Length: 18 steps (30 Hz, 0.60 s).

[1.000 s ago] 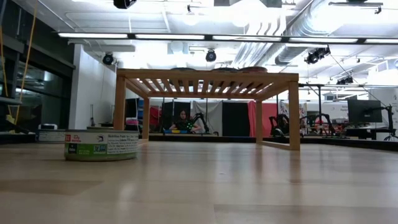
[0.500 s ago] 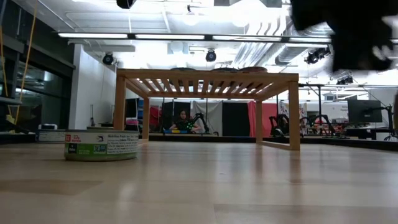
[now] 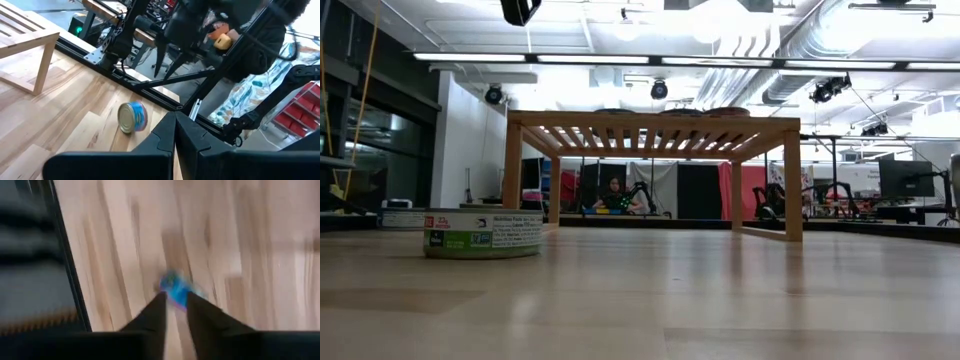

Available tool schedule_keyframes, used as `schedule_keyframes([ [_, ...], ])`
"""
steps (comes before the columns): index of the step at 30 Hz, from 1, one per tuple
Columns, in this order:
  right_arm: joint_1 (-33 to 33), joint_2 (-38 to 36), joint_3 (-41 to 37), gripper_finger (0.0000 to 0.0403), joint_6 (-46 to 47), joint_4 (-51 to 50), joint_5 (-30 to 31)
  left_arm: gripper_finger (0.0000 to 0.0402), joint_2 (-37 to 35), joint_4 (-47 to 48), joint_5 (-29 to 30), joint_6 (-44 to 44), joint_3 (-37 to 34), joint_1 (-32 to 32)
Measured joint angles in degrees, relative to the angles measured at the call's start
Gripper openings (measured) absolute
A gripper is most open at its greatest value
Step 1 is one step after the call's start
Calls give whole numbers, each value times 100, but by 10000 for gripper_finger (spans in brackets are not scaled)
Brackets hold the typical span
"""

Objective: Stack canned seafood by type on shelf
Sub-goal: Stack the pink tuna can on the other pink tuna can on the shelf

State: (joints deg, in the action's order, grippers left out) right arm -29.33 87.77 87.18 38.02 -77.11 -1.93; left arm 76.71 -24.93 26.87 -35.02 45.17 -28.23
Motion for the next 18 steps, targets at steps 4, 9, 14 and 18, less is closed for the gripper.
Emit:
schedule_keyframes([
  [4, 13, -2, -212, 187, -1232, -475, -259, 0, 0, -6, 0, -3, 0, 0],
  [9, 72, 4, -1045, 304, -2760, -261, -174, 0, 0, -7, 0, -104, 0, -7],
  [14, 81, 9, -1961, 342, -3849, -272, -317, 0, 0, -4, -2, -282, 0, -11],
  [18, 82, 9, -2569, 341, -4455, -2, -278, 0, 0, -7, -2, -292, 0, -11],
])
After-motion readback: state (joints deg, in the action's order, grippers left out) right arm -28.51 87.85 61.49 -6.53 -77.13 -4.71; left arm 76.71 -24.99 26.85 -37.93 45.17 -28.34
